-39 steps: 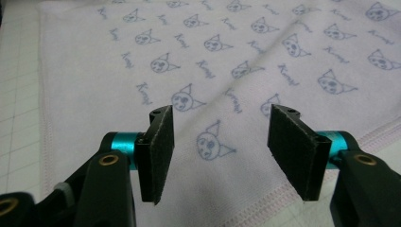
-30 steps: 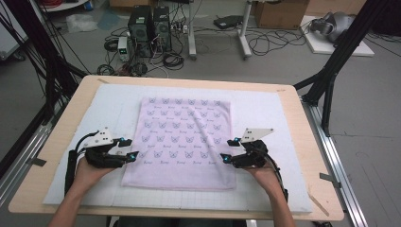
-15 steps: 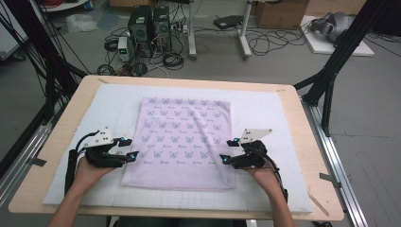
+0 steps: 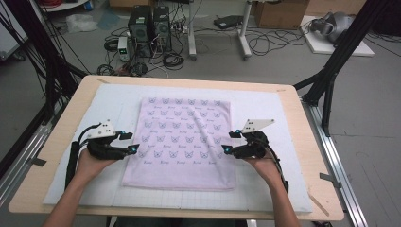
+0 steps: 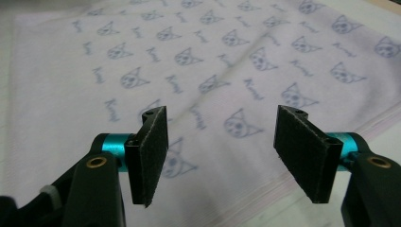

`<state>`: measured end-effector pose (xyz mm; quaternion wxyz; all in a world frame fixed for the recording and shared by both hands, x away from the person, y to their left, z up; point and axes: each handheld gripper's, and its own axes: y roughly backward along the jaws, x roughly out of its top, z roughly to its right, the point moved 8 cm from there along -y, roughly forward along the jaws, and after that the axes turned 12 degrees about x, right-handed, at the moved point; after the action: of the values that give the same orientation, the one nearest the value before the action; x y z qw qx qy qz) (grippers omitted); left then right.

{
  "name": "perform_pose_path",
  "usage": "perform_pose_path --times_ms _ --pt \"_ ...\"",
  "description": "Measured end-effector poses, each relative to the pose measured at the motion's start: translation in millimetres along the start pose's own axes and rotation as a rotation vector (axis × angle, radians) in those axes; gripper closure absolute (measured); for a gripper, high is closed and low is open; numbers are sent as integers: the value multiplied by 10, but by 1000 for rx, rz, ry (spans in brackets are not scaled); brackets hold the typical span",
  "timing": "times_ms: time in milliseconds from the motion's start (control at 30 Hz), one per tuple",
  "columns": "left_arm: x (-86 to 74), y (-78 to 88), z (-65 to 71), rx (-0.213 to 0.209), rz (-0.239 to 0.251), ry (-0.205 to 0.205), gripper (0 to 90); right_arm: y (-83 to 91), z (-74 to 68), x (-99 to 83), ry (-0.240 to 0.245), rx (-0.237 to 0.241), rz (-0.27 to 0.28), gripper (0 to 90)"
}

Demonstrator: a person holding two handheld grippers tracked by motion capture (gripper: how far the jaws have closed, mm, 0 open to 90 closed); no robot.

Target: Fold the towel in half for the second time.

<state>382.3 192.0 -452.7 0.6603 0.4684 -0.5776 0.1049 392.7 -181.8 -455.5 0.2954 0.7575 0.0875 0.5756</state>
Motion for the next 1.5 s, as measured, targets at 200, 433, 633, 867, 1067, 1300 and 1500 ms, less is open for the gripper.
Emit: perform_pose_path --times_ms 200,433,633,867,1067,1300,1500 --pt "180 -205 -195 16 -6 11 451 -45 288 101 -25 -11 -29 347" --pt "388 -418 -474 26 -38 31 468 -87 598 276 -25 -45 -72 347" --pt "539 -573 -667 43 -61 45 522 -61 868 517 -23 -68 -61 355" --pt "436 -679 -844 56 -92 98 531 -79 1112 512 -53 -103 -64 384" --pt "228 -800 -855 88 -130 89 520 -190 1212 322 -93 -127 -110 396" --pt "104 -933 -868 107 -160 133 527 -281 1296 89 -132 -172 -143 417" --pt "-30 -1032 -891 140 -229 145 533 -375 1315 -14 -164 -161 -157 491"
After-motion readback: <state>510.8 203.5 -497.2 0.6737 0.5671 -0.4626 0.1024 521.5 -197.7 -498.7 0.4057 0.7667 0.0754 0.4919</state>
